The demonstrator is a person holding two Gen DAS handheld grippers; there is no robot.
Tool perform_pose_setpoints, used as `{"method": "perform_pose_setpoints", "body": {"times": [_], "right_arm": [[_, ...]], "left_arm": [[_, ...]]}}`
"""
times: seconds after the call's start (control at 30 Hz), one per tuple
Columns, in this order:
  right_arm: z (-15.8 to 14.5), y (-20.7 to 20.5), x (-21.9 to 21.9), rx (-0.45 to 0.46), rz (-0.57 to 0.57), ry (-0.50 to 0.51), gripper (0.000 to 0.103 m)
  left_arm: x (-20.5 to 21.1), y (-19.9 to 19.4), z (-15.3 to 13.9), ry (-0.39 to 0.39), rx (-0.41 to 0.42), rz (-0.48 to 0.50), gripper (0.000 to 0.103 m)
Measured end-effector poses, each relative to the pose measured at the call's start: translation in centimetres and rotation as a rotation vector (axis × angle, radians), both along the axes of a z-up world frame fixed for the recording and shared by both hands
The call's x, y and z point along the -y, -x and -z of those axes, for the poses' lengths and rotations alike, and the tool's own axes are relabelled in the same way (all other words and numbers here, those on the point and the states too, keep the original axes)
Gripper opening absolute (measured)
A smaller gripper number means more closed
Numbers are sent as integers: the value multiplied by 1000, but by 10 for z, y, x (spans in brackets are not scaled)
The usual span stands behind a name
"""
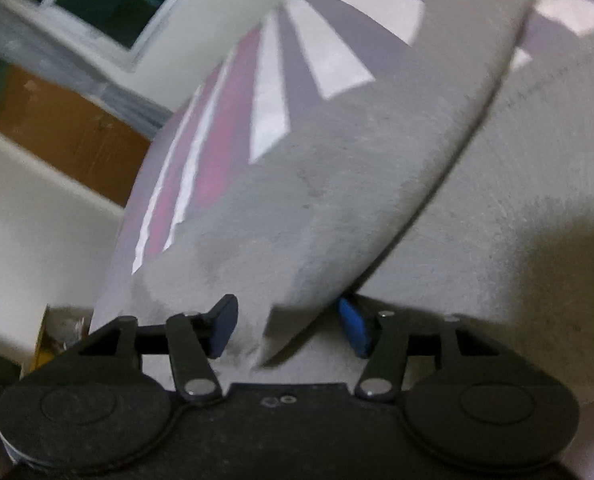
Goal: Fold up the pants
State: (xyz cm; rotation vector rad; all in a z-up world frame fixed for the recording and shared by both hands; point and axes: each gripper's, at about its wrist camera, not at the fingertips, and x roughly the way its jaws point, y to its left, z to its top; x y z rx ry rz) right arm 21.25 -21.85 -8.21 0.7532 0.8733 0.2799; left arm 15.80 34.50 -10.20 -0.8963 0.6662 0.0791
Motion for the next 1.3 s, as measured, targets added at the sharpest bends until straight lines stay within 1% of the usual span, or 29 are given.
{"method": "perform_pose_setpoints", "body": {"times": [0.03,0.07,0.1,0.17,0.27,0.33,0.4,0.43,0.47,0.5,0.57,0.63,0.7,0.73,0.77,0.8,0.83,0.87,0.9,0.93,0.97,1.0,1.07,1.13,1.17,1.2,1.23,1.27,1.3], "right_arm": [[2,-3,0,-9,2,13,13],[4,-5,0,-13,-3,16,9],[3,-4,0,2,-7,20,8],[-5,4,-2,57,-26,63,8],[-27,29,-1,149,-47,80,8],[-34,49,2,179,-64,81,8],[-27,59,0,177,-82,117,8],[-18,59,-3,153,-93,139,8],[-6,54,-6,103,-94,155,8],[5,50,-7,62,-88,150,8],[16,52,-4,49,-56,105,8],[8,58,-4,72,-51,93,8],[2,64,-2,118,-60,104,9],[3,65,-2,116,-66,129,9],[9,64,-4,87,-73,163,14],[14,61,-4,45,-77,177,17],[17,61,1,35,-82,142,19],[15,63,6,32,-77,125,28],[7,66,15,42,-62,137,44],[-4,70,21,78,-42,155,51],[-12,75,27,122,-30,165,55],[-18,73,31,139,-19,187,55],[-25,54,35,112,4,288,55],[-29,18,27,32,2,380,55],[-25,1,23,-15,-5,420,54],[-24,-10,20,-53,-6,459,54],[-19,-20,16,-86,-6,497,54],[-20,-29,12,-98,-14,524,54],[-20,-34,12,-98,-20,555,51]], "left_arm": [[0,-2,0,-7,-2,-1,25],[0,-3,-2,-15,-6,6,24],[-2,-2,-7,-24,-8,16,23],[-5,-2,-21,-42,23,42,22],[-18,8,-48,-70,74,66,22],[-23,13,-52,-115,53,94,22],[-20,2,-42,-188,-56,137,22],[-17,-2,-36,-223,-102,153,22],[-14,-1,-30,-234,-123,156,22],[-14,1,-29,-232,-119,146,22],[-12,8,-39,-231,-99,130,22],[-8,15,-50,-265,-52,136,22],[0,11,-48,-321,-99,135,22],[4,12,-44,-347,-126,135,22],[5,14,-43,-362,-130,124,22],[10,17,-45,-371,-120,97,24],[14,25,-51,-380,-117,58,28],[16,35,-58,-384,-114,26,35],[21,47,-65,-391,-90,-4,41],[27,57,-70,-413,-68,-26,57],[33,62,-71,-439,-66,-44,65],[40,65,-73,-466,-85,-57,65],[51,64,-67,-479,-117,-29,65],[57,57,-58,-484,-164,-5,69],[59,52,-52,-492,-202,2,74],[63,45,-42,-491,-245,13,76],[63,44,-35,-478,-260,14,79],[64,43,-32,-473,-248,11,82],[64,44,-31,-472,-243,9,82]]}}
